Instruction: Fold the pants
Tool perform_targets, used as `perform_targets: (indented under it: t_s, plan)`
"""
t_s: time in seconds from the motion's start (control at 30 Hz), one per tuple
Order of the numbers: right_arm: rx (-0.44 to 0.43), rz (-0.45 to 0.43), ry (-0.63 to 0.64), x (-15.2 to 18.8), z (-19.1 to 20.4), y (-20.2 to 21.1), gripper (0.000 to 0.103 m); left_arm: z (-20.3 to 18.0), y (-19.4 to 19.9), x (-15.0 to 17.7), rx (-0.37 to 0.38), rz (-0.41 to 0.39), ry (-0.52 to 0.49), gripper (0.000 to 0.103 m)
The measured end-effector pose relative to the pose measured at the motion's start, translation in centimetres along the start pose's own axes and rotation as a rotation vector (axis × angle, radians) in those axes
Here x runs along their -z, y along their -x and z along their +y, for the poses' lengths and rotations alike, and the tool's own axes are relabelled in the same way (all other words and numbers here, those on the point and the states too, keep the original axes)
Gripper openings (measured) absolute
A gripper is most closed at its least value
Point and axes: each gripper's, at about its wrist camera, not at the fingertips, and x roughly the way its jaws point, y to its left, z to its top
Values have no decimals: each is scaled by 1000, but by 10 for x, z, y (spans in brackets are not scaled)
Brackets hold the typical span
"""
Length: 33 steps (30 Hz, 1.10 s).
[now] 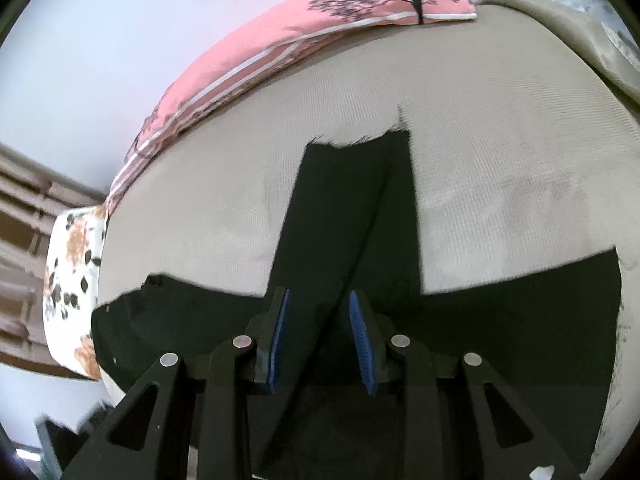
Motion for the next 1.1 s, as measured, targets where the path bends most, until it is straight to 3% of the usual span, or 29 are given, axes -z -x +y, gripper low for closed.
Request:
perform_targets:
  t_s: [0.13,0.4,0.5,0.57,0.73,0.87,0.97,1.1]
  plan:
    - [-48,4,-62,-20,-19,-17,29,-22,-25,-11,62,28,26,68]
    - [-69,13,-131,-54,-51,-49,29,-22,-63,-20,5,75,120,66]
    - [-103,20,-148,-60,-59,-60,31,-20,-66,-18,24,77,142,57]
    - [-137,15,-162,-63,-63,-67,31,-19,-68,-17,40,81,149,44]
    - [-219,-2,-152,-68,-61,-77,31,-22,-71,-19,69,83,166,30]
    - [-271,17,-113,-66,-56,-80,14,-21,-71,-18,84,84,187,28]
    - [-315,19,-91,-61,-56,-77,14,-21,-72,-18,94,87,203,28]
    - [-313,4,-105,-58,-63,-78,16,-18,-74,-17,109,97,234,28]
